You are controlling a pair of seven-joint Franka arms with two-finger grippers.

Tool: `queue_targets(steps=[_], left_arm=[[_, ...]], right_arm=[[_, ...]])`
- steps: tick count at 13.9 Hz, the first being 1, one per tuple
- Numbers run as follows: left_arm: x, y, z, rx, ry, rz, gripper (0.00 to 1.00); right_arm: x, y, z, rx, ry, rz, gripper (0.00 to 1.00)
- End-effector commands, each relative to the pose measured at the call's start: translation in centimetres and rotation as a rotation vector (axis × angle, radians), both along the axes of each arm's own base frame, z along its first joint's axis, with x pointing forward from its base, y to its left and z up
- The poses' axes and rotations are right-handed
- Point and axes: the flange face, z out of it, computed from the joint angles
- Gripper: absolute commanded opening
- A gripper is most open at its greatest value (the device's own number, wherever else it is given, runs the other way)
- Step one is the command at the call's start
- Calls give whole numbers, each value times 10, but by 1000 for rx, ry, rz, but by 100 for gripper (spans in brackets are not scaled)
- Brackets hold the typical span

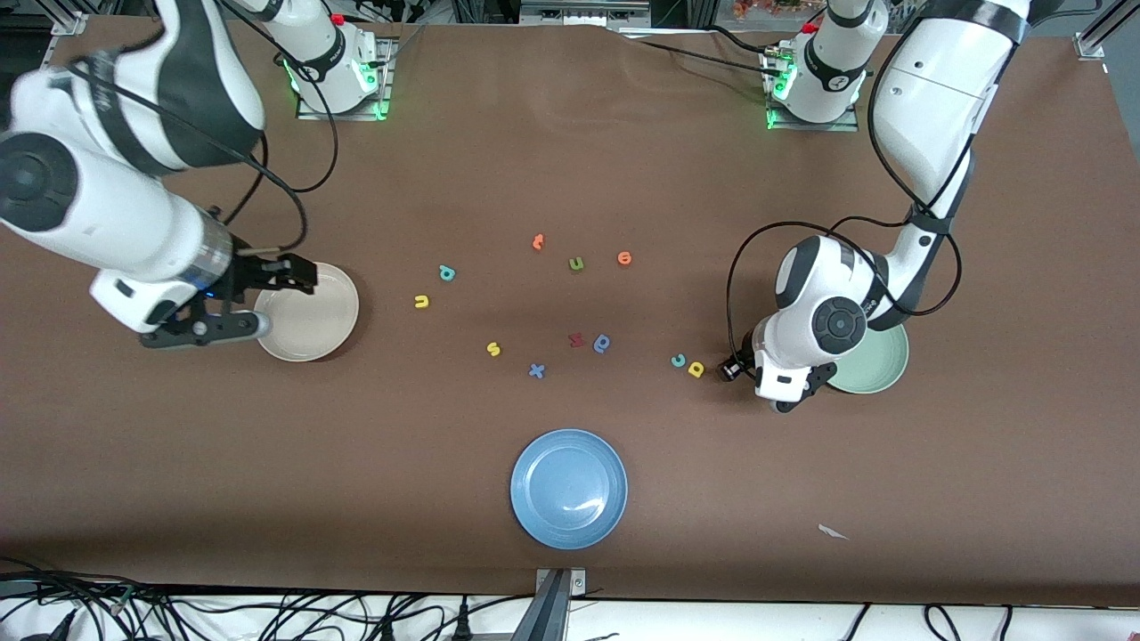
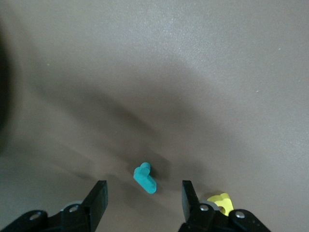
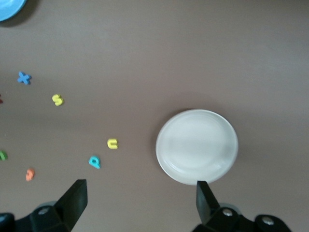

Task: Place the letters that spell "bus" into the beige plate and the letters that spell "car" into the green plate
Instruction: 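Move the left gripper to the teal r while the right gripper reaches the yellow u, then grasp the teal r with the left gripper while the right gripper lowers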

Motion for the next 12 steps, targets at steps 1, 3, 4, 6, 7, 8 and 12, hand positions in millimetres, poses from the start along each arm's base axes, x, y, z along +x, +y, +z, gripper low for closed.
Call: queue_targets(steps=[1,3,4,6,7,8,12], left_arm=[[-1,-2,-2,-7,-7,27,65],[-1,-2,-3,-6,-5,27,54],[-1,-1,-3,-5,-6,28,52],[-3,-1,-5,-3,0,27,52],[-4,-1,-6,-3,2,27,52],[-4,-1,-6,-3,2,27,52],[-4,-1,-8,-2,2,27,49]], right_arm=[[-22,29,-34,30,-29,-27,100],[-34,47,-65,43,-58,-31,100],[-42,57,-79,54,-78,-15,100],[-60,68,-109,61,-101,15,100],[-65,68,-122,65,-111,17,100],[-68,67,-136,63,-119,24,100],[-95,68,-194,34,-145,100,100]])
